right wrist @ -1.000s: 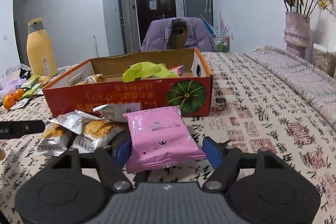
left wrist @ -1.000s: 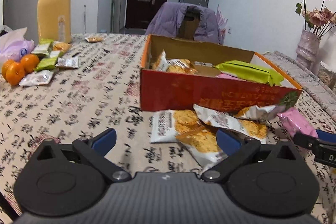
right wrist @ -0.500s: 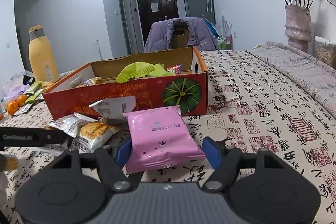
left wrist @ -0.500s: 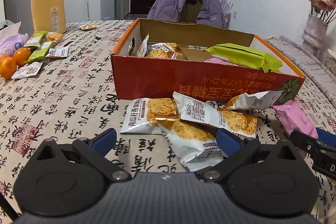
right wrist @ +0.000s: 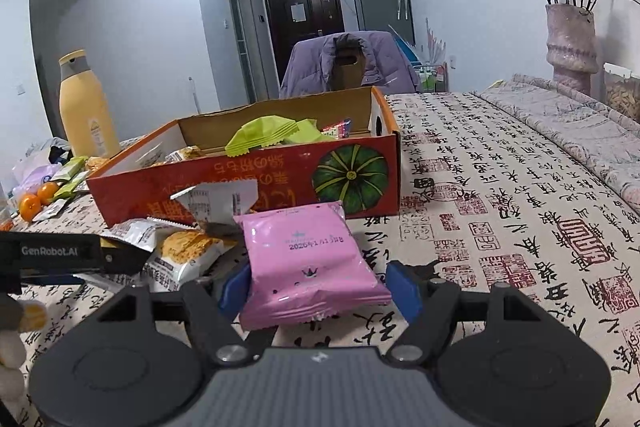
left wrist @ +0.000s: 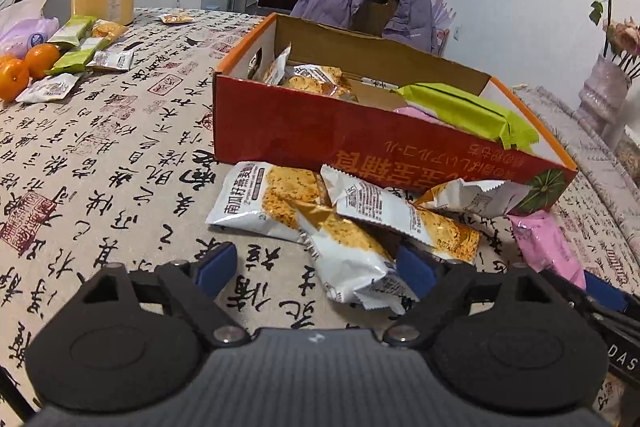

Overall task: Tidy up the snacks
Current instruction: 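Grasp a cracker pack with left tool while right tool holds the pink packet, then carry the cracker pack and pink packet over the box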

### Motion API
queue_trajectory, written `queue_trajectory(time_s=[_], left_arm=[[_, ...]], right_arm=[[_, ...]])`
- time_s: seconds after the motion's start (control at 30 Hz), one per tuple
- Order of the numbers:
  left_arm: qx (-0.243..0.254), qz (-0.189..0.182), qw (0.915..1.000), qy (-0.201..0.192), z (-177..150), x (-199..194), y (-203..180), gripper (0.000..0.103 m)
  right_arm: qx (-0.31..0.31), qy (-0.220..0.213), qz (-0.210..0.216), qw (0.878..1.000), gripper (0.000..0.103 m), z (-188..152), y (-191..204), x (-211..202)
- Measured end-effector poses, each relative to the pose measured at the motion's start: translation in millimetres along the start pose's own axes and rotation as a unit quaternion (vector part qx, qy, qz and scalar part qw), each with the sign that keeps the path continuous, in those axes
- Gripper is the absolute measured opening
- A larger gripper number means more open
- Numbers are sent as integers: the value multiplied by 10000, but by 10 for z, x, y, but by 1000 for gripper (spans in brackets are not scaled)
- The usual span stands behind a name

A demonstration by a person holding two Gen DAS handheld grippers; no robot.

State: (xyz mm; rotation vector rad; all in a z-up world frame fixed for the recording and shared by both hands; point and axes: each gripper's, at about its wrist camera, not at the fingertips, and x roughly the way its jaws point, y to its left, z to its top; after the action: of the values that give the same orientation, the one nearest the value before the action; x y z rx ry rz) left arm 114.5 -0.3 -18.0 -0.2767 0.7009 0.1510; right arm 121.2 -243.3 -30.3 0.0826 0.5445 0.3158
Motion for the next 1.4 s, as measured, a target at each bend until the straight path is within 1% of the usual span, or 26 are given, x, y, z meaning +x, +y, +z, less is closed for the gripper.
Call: queue_trajectory(time_s=[0.07,0.13,0.17,0.23,0.3,0.33,0.4,0.5,0.6,0.73,0.87,0.93,1.13,1.4], left_arm=[[-64,-71,10000,-20,5,-19,11,80],[-58,-49,9999,-67,17,-38,9,80],[-49,-46,9999,-93,21,-50,8,77],[-36,-79,9999,-106,21,-69,12,70],[20,-62,10000,-66,15,-62,11,60],[30,-40,10000,-54,6,-61,13,59],[78,-108,9999,-102,-7,-89,9,46],[178,-119,9997,-124,-21,-114,-13,45],[179,-144,9996,-139,-35,-127,-3,43],[338,-137,9991,-224,-49,-193,-13,34],[475,-126,9981,-371,-66,-301,16,34],[479,-124,9979,-427,-67,-348,44,34],[451,-152,9965,-689,-11,-514,135,34],[508,-286,9922,-1100,197,-630,108,34]], right_arm=[[7,1,-2,10000,72,1,-3,1],[18,9,-1,10000,72,2,-7,6],[18,13,-1,10000,72,1,-5,3],[12,15,-4,10000,72,2,-3,2],[21,8,1,10000,72,1,-2,1],[29,3,8,10000,72,1,-5,1],[61,-7,36,10000,72,2,-14,0],[94,6,83,9999,72,2,-31,3],[114,-16,120,9999,72,1,-37,-1],[137,-41,140,9998,72,-3,-45,-6],[100,-150,106,9998,72,-10,-31,-42],[73,-228,26,9997,72,-19,-13,-76],[82,-354,52,9993,72,-10,23,-207],[-89,-706,17,9975,72,216,129,-346]])
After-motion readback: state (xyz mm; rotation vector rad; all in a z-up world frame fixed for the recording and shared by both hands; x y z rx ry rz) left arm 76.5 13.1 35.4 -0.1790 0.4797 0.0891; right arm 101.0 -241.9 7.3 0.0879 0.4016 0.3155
